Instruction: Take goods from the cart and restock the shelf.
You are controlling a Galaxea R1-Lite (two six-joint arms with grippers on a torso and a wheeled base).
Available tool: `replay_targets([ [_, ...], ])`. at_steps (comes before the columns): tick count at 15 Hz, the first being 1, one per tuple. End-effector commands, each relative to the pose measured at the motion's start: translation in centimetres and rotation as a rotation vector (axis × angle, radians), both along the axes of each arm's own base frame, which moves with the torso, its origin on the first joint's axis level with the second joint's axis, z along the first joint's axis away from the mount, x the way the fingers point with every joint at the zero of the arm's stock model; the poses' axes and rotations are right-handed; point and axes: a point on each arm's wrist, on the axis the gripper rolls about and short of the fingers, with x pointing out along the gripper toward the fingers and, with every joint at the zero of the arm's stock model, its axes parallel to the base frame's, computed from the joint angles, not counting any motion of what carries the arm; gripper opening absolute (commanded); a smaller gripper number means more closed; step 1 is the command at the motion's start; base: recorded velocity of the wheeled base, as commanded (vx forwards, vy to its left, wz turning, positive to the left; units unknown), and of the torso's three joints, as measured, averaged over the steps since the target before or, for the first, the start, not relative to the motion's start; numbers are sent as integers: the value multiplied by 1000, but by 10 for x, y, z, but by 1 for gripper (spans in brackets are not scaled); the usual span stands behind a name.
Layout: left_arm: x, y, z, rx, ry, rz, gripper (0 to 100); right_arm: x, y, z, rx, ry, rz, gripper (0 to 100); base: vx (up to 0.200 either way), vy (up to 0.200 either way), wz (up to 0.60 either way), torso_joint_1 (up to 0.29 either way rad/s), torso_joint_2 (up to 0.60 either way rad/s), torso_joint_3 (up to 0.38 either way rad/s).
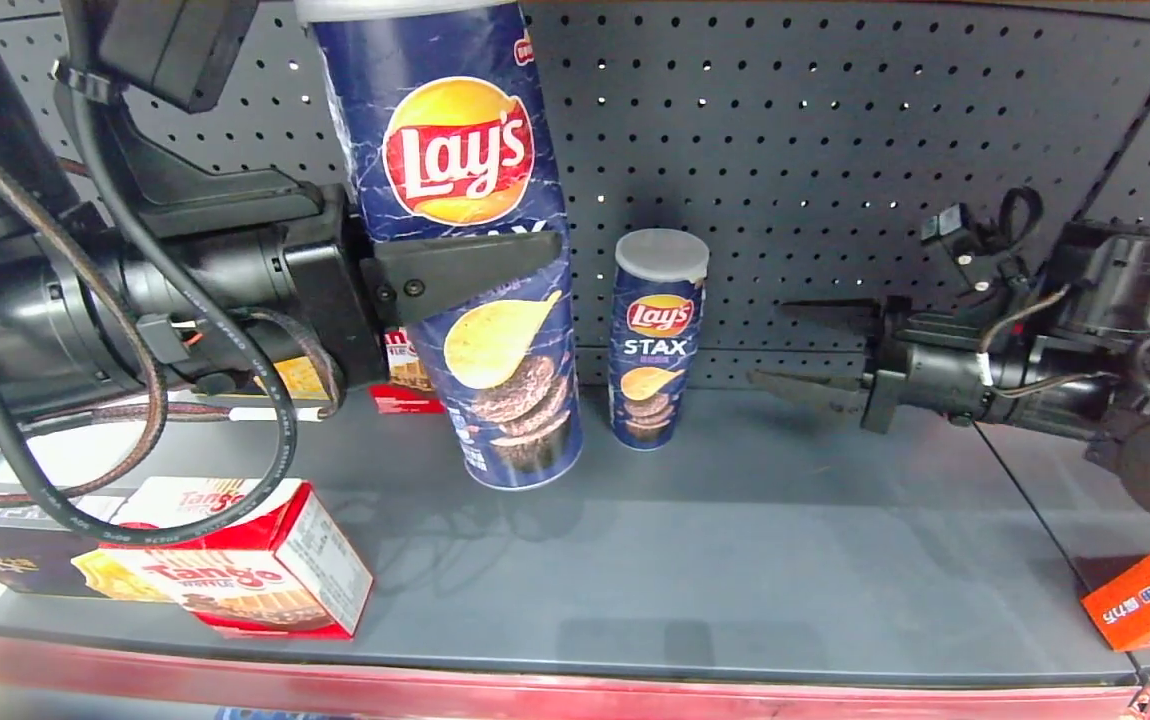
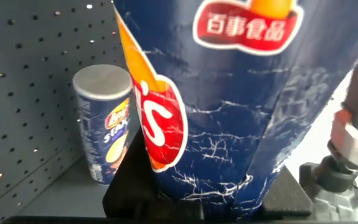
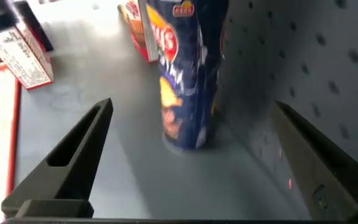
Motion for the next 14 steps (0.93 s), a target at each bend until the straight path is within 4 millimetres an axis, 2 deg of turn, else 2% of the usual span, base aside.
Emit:
replay_targets([
  [1,-2,3,1,-2,-4,-10,0,33,19,-15,-14,6,45,100,0,0,0,0,0,0],
  [5,-1,6,2,-1,-6,-10,0,55,30,-20,-10,-4,55,100,0,0,0,0,0,0],
  [9,1,5,1,1,-3,-11,0,62,42,-27,-13,4,76,100,0,0,0,0,0,0],
  [14,3,9,0,1,-2,7,0,76,65,-49,-24,36,118,100,0,0,0,0,0,0],
])
